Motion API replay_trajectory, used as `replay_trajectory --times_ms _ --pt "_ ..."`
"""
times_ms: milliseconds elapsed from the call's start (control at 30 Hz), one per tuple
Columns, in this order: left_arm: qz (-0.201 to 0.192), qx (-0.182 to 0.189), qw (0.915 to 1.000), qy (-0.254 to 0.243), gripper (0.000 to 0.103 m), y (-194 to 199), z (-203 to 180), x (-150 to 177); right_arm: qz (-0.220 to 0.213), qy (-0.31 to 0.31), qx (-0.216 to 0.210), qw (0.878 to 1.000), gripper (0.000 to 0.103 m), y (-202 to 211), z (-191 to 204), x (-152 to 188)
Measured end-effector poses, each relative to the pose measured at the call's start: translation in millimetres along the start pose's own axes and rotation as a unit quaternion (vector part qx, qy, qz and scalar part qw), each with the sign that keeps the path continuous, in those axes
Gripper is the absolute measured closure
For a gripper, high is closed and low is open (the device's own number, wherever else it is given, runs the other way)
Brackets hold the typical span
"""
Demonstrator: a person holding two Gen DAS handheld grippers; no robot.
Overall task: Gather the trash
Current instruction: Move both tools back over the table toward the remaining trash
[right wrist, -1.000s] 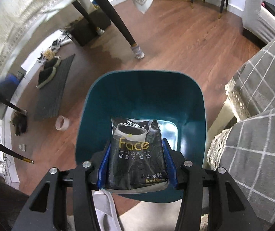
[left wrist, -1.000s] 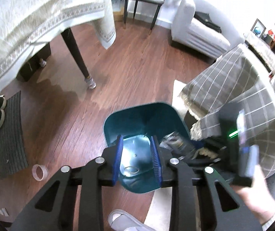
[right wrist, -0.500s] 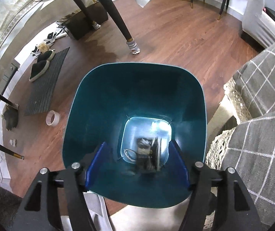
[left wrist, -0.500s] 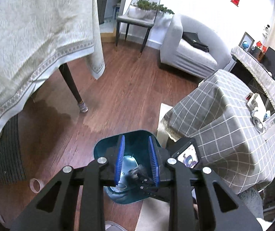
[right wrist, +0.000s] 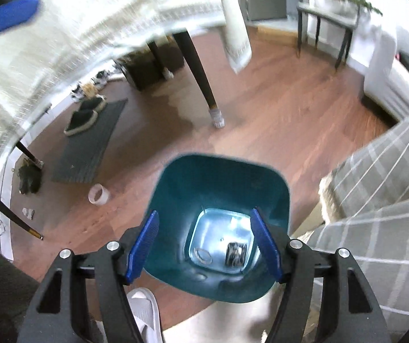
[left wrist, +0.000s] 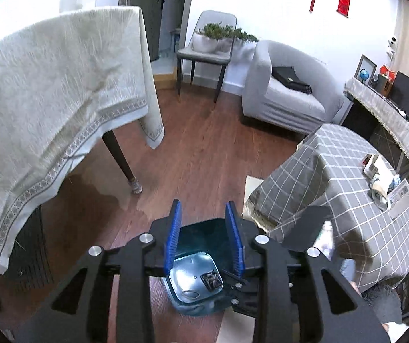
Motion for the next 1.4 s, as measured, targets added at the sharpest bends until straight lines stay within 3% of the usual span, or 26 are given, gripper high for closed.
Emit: replay_trajectory --times_ms 200,500,767,1100,1400 --pt "-0.023 0.011 0.9996 0.008 0.062 15.8 -4.4 -14.1 -0.044 0.003 -0.003 0.999 0.045 44.6 0.0 -6.0" --pt "-0.05 0.038 0.998 0.001 0.052 24.8 -37.0 -31.9 -0.109 -0.015 0.017 0.994 0.045 122.1 -27.9 2.6" --pt "-0.063 0.074 0.9938 -0.054 0.042 17.4 -104.2 -40.1 -0.128 -0.05 0.046 0.989 0.045 165.1 -72.4 33.9" --pt "-0.048 0.095 0.9879 -0.112 0.031 -7.4 -174.3 -36.1 -0.144 -0.094 0.072 0.982 0.045 208.0 -125.3 75.1" --pt "-0.053 0.111 0.9709 -0.205 0.023 -23.1 -247.2 -18.2 -0.149 -0.126 0.106 0.975 0.036 234.9 -164.2 108.7"
Point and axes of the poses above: each gripper's, at about its wrist camera, not at the fingertips, and y roughly against the way its jaws point, z to its left, x to its underside, the point moved 3 cm from there along -y, roughly the way its jaws point, and after that the axes turned 5 degrees about z, right-handed, at the moved point
